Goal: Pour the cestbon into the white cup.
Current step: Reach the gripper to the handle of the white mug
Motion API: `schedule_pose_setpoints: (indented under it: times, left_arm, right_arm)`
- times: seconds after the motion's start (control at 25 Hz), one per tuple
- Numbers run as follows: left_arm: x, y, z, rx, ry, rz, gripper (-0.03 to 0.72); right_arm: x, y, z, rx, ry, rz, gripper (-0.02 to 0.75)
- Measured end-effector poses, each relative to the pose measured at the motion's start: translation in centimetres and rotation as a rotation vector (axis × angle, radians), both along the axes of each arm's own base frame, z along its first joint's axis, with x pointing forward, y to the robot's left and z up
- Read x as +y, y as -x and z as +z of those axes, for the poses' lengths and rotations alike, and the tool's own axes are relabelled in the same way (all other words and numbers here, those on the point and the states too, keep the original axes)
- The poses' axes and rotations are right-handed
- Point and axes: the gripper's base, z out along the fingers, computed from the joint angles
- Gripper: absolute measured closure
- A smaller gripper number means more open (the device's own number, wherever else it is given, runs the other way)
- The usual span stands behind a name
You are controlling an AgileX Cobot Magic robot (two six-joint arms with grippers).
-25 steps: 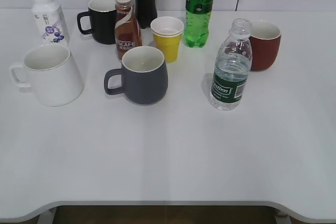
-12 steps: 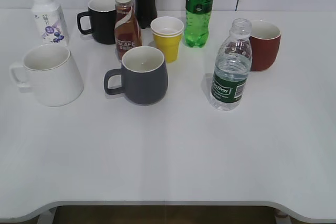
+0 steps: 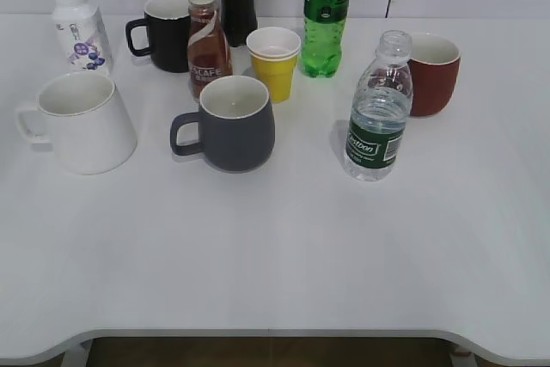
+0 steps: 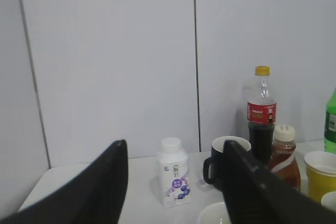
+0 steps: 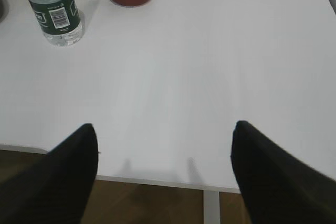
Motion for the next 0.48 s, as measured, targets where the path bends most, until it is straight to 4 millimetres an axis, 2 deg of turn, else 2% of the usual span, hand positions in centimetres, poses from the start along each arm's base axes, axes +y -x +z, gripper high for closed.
schedule_pose_setpoints:
  times: [0.28, 0.4, 0.48]
  left_arm:
    - [-1.3, -6.8, -3.8, 0.168, -0.026, -0.047, 0.279]
    - [-1.7, -10.1, -6.6, 0.300, -0.032, -0.060, 0.279]
    - [-1.8, -11.6, -8.3, 0.359, -0.023, -0.055, 0.282]
  right_arm:
    - [0.0, 0.0, 0.0, 0.000, 0.000, 0.000, 0.146]
    - [0.0, 0.0, 0.0, 0.000, 0.000, 0.000, 0.146]
    - [0.0, 0.0, 0.0, 0.000, 0.000, 0.000, 0.146]
